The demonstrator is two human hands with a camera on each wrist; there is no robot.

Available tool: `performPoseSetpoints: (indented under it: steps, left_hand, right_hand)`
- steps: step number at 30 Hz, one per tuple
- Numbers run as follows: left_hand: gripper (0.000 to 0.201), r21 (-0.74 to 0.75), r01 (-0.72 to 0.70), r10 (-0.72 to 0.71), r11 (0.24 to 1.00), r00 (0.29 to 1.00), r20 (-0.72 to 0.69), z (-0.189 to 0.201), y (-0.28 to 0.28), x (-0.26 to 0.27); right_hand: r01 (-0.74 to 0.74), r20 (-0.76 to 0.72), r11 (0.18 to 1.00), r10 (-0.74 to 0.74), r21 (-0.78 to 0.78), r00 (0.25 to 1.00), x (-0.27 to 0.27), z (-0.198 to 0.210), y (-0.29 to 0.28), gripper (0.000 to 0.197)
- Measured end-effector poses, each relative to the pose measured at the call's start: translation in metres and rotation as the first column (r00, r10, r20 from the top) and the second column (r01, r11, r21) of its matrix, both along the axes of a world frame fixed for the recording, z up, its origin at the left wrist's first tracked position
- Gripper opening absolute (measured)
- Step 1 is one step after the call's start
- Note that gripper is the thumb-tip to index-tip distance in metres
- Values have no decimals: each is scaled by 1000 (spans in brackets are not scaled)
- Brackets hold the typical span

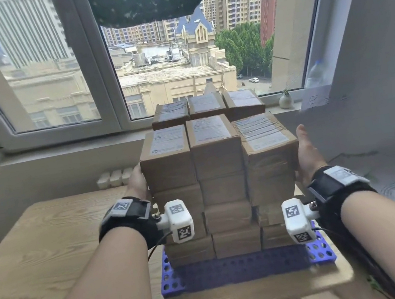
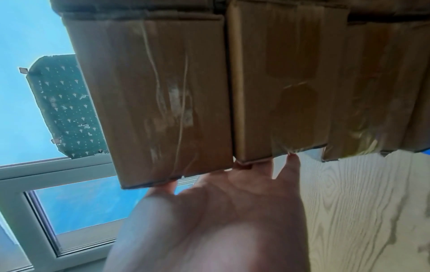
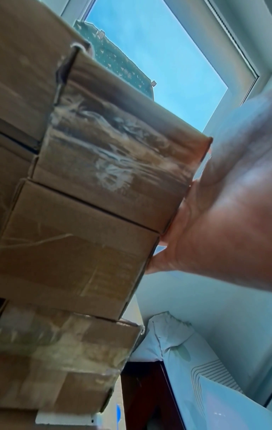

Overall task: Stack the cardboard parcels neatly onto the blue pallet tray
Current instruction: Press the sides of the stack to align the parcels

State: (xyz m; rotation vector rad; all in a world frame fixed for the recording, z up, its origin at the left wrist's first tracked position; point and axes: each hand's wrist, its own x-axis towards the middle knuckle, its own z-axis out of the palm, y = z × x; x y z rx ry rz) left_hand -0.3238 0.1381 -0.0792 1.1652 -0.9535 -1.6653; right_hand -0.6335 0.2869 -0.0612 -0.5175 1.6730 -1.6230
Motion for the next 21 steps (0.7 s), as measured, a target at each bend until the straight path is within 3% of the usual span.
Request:
performPoseSetpoints:
  steps: [4, 7, 10, 13, 16, 19, 21]
  left_hand:
    - [68, 12, 5, -6, 1000, 1000, 19, 5, 7, -3]
    - [45, -17, -28, 31, 999, 982, 184, 17, -2, 4]
    - [56, -59, 12, 7, 998, 947, 320, 56, -7, 8]
    - [49, -248, 102, 42, 963, 854, 518, 96, -9, -2]
    - [44, -283, 233, 23, 930, 733, 680, 117, -7, -22]
    - [44, -288, 331, 28, 899, 612, 790, 124, -5, -39]
    - [46, -250, 397, -2, 883, 535, 845, 121, -5, -47]
  right_hand:
    - [-10, 1, 1000, 10, -6, 1000, 1, 0, 0, 68]
    - [-26, -44, 999, 25, -27, 999, -1, 6, 0, 78]
    - [-22, -202, 1000, 22, 0, 979, -3, 24, -5, 74]
    - [24, -521, 995, 31, 98, 853, 0, 50, -13, 61]
    - [-9, -712, 962, 209, 274, 670, 6, 72, -25, 52]
    - [47, -772, 879, 390, 475, 502, 15, 82, -36, 54]
    - [64, -770, 843, 454, 534, 448, 22, 78, -42, 57]
